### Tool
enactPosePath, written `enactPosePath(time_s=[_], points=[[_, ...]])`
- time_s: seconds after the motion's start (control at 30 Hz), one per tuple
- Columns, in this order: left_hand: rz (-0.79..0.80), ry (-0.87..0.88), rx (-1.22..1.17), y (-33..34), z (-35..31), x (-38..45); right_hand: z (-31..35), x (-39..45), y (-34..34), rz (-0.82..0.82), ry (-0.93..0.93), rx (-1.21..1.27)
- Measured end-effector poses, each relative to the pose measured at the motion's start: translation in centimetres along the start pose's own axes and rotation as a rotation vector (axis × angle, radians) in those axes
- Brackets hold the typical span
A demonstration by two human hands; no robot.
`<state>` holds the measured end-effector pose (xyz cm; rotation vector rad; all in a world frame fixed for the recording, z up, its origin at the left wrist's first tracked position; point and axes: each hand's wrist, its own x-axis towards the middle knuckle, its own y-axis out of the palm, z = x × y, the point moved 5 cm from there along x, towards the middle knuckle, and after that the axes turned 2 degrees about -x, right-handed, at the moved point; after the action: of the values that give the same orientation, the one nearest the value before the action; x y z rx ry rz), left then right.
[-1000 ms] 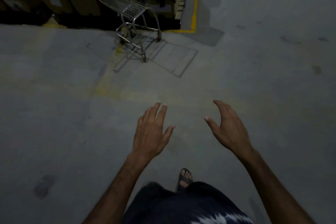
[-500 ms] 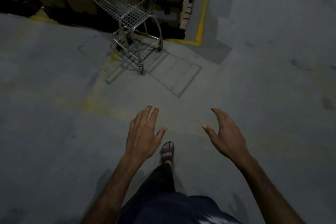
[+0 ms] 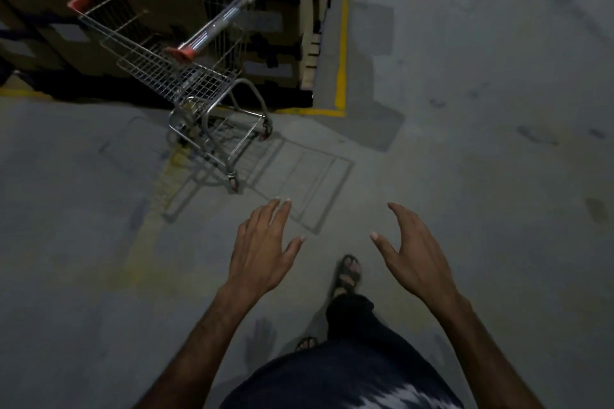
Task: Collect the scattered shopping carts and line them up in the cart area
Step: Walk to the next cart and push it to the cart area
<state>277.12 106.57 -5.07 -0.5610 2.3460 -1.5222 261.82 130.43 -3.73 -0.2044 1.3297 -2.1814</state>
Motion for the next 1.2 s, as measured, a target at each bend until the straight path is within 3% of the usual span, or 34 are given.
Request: enactPosePath(time_s=[0.3,0.53,0.73,0.9,1.07,1.2], points=[[-0.031,-0.076,0.005,-1.1,1.6,18.9,2.8,23.4,-1.9,0.066,-0.147,0.016],[-0.239,-0.211,-0.042,-7.1,3.4,30.6,11.1,41.6,-4.3,0.152,-0.405,-0.058],[-0.271,-0.401,-0.081,-7.3,7.5,35.2,15.1,50.3,-2.5,0.229,-0.511,-0.045],[-0.311,-0.454,-0.103,-7.7,10.8,40.6,17.5,56.5,0.1,0.315,-0.577,-0.091],[-0.492,-0.494,-0.183,-10.9,14.7,46.7,22.4,63.5,-0.3,0.319,-0.645,-0.139],[-0.636,-0.462,-0.108,-13.5,17.8,51.1,26.8,69.6,-0.2,0.309,-0.706,-0.164]])
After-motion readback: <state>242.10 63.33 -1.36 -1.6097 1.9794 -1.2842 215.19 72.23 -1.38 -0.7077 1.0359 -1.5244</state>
